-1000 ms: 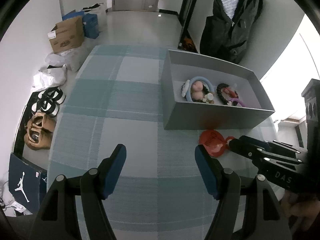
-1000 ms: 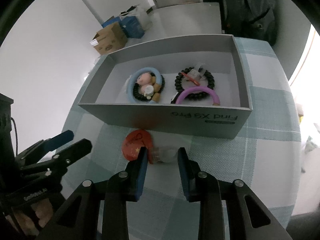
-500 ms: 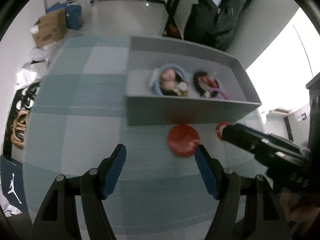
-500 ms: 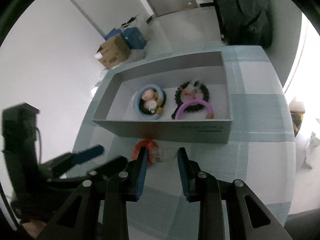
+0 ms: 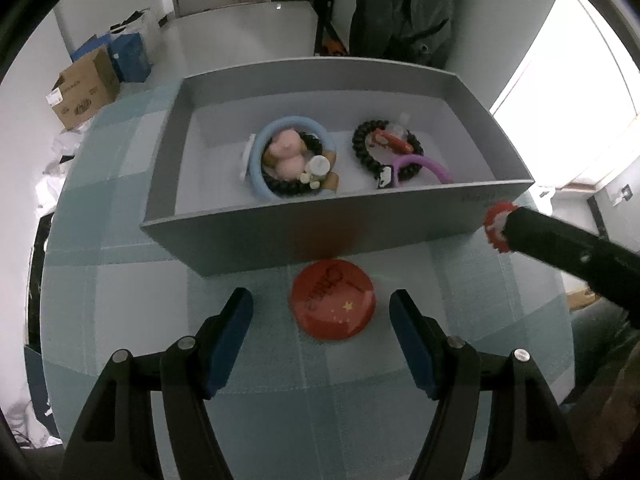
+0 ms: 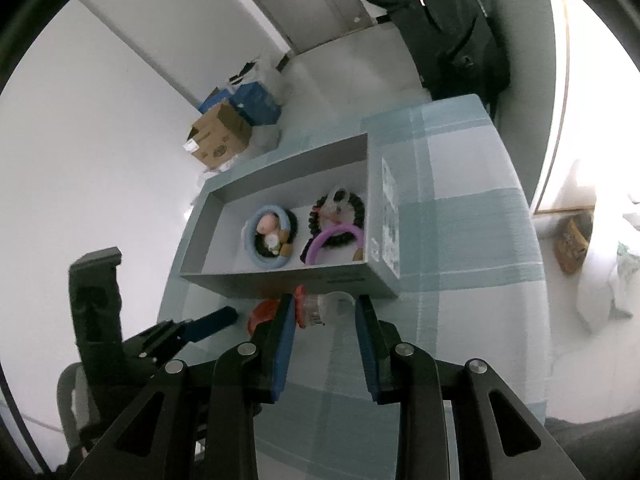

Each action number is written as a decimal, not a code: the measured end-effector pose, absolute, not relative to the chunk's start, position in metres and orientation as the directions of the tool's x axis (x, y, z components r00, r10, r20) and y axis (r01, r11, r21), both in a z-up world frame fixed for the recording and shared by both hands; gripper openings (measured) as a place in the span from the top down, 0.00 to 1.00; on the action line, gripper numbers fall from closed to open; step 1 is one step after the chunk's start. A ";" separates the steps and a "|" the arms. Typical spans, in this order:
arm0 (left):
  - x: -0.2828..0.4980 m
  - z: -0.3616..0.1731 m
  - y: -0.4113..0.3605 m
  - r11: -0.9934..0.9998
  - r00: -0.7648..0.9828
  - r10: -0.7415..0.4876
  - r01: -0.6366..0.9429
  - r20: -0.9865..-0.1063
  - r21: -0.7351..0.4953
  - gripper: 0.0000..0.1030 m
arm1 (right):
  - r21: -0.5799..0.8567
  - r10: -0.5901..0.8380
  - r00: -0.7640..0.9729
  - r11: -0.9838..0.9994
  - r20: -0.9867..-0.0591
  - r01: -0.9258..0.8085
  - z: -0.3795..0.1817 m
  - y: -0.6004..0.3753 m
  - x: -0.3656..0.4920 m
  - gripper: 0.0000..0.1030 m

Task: Organize jewelry
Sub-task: 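Grasp the clear pacifier charm with the right tool, then grasp the red China badge with the left tool while the right tool holds the pacifier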

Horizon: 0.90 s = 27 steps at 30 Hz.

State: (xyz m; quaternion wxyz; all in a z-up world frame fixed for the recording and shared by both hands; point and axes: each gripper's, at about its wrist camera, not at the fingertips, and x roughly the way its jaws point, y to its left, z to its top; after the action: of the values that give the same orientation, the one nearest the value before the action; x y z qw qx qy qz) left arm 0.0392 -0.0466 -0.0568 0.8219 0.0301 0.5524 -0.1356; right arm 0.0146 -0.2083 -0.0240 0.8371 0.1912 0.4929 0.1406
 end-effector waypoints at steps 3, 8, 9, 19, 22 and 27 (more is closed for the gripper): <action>0.037 -0.056 -0.049 0.960 0.366 -0.166 0.273 -0.916 -0.065 0.36 | 0.470 0.430 0.477 0.882 -0.766 -0.040 -0.024 -0.210 0.015 0.72; 0.035 -0.055 -0.049 0.954 0.380 -0.158 0.298 -0.911 -0.041 0.51 | 0.479 0.436 0.482 0.877 -0.760 -0.037 -0.022 -0.214 0.014 0.72; 0.034 -0.054 -0.049 0.953 0.381 -0.160 0.300 -0.911 -0.042 0.54 | 0.480 0.437 0.482 0.876 -0.760 -0.037 -0.022 -0.215 0.014 0.72; 0.039 -0.054 -0.051 0.951 0.380 -0.166 0.306 -0.910 -0.046 0.63 | 0.478 0.433 0.482 0.878 -0.762 -0.032 -0.022 -0.216 0.014 0.72; 0.039 -0.051 -0.049 0.952 0.384 -0.172 0.301 -0.907 -0.054 0.63 | 0.477 0.429 0.484 0.879 -0.763 -0.028 -0.023 -0.216 0.013 0.72; 0.036 -0.043 -0.046 0.954 0.406 -0.186 0.294 -0.895 -0.065 0.63 | 0.477 0.433 0.481 0.878 -0.762 -0.033 -0.023 -0.213 0.014 0.72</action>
State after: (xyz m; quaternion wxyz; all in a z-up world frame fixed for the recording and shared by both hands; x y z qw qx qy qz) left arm 0.0359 -0.0458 -0.0432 0.8368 0.0514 0.5259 -0.1436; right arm 0.0142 -0.2134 -0.0227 0.8360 0.2040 0.4900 0.1392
